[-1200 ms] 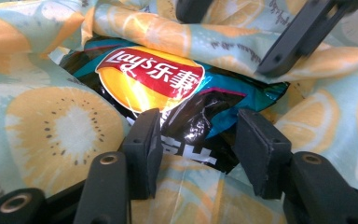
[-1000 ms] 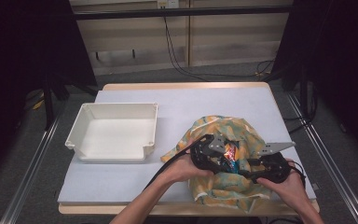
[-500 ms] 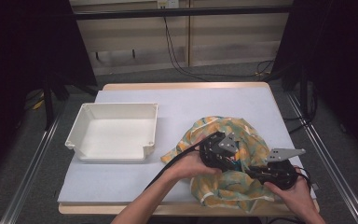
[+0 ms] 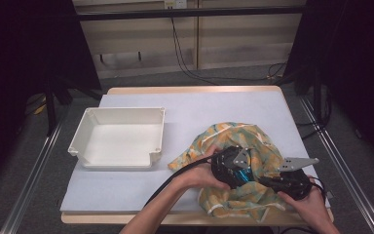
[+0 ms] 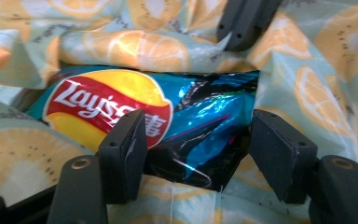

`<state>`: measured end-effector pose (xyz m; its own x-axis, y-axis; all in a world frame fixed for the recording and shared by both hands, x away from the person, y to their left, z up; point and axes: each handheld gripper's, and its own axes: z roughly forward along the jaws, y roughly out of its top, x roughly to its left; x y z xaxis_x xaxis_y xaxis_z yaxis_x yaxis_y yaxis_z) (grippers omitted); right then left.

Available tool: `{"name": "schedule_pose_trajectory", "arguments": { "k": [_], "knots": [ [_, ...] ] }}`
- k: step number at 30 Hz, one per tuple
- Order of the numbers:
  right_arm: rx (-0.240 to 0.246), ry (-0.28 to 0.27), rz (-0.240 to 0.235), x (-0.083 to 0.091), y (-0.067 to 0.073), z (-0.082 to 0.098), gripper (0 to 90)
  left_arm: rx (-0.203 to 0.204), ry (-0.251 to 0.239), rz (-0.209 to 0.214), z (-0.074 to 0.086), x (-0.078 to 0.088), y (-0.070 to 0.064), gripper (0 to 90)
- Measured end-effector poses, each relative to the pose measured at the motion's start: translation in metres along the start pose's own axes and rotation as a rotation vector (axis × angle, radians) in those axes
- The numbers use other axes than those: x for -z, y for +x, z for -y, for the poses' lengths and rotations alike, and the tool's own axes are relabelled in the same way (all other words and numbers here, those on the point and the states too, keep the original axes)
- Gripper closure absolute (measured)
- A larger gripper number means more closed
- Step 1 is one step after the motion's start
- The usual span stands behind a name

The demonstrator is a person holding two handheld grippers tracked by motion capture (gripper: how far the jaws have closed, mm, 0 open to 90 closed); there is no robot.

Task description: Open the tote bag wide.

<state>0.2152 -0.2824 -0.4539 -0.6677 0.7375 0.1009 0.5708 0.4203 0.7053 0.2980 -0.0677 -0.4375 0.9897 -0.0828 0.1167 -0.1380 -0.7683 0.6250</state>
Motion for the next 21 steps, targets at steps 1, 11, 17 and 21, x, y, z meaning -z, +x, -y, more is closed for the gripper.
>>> {"name": "schedule_pose_trajectory", "arguments": {
  "k": [1, 11, 17, 21],
  "knots": [
    [0.0, 0.0, 0.0, 0.0, 0.0, 0.0, 90.0, -0.011, 0.01, -0.014, 0.0, -0.001, 0.0, 36.9],
    [0.005, -0.001, -0.005, -0.001, 0.0, 0.0, 89.3, -0.081, 0.071, -0.054, -0.002, -0.009, -0.008, 47.0],
    [0.003, -0.006, -0.008, -0.001, 0.0, 0.0, 89.4, -0.034, 0.073, -0.052, 0.001, -0.011, -0.003, 75.3],
    [0.005, -0.007, -0.008, -0.001, 0.0, 0.0, 89.5, 0.009, 0.065, -0.02, 0.006, -0.015, 0.0, 90.0]
  ]
}}
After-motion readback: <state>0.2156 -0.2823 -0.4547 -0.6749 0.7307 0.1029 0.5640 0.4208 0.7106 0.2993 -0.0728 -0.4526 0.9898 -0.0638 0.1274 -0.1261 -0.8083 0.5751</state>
